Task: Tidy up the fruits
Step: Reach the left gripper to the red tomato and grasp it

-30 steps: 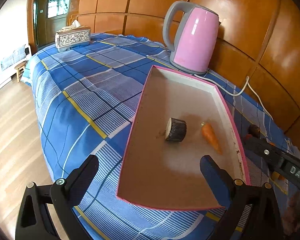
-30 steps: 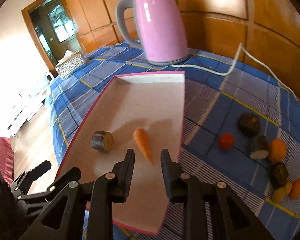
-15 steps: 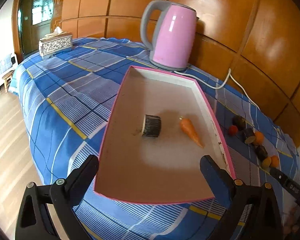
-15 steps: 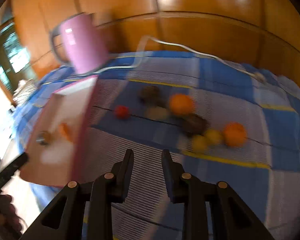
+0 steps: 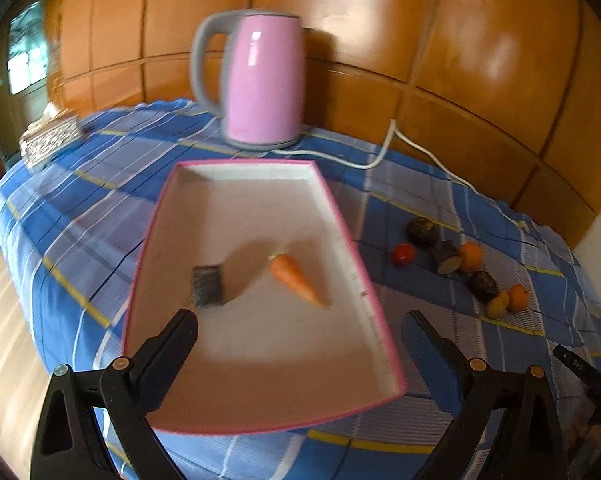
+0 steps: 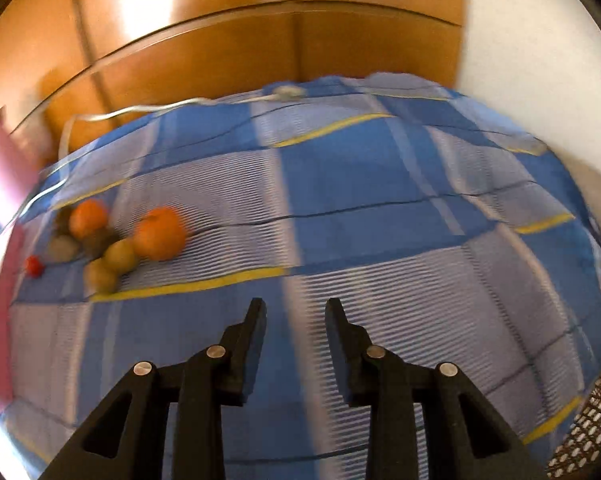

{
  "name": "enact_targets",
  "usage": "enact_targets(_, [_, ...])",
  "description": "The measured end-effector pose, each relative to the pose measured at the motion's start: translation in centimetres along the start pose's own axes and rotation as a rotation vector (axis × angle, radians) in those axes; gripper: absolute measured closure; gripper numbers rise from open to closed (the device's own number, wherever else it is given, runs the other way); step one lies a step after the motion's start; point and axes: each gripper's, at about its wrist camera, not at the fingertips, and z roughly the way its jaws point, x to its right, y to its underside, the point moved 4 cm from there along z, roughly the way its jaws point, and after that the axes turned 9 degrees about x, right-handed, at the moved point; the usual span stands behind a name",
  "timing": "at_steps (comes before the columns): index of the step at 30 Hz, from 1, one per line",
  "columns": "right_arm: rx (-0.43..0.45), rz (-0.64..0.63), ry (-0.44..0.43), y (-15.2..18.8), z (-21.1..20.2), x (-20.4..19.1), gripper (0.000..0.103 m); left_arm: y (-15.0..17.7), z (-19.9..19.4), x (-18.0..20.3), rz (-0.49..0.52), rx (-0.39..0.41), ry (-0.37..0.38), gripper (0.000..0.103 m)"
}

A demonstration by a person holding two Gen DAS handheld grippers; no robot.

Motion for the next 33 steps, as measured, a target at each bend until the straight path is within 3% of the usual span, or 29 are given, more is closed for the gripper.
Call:
enact_targets(8, [0.047,0.097,0.164,0.1,0.7,5.7,0.069,-1.4,1.8,3.3,0.070,-0.038,0.062,0.004])
enact_targets(11, [0.064,0.111,0.190,0.1,1.0,6.5,0.067,-1.9,3.0,4.6,0.089,-0.068,0.094,0.013])
enact_targets(13, [0.071,0.109,0.192,0.1,1.0,6.6,0.065,-2.0,3.8,5.4,0.105,-0.087,0.111,0.024])
enact_targets(20, [0.103,0.098,0.180,0.4,1.1,6.0,0.051,-2.6,6.6,8.9,0.189,-0.136,0.193,0.049])
enact_targets(22, [0.109,0.094,0.177,0.4,1.2,5.9,0.048,-2.5,7.8,9.6,0.193,-0.173,0.217,0.062])
enact_targets(33, [0.118,0.088,0.162,0.4,1.4,5.6,0.040,-2.1,13.8,11.8,0.224,-0.272,0.151,0.062])
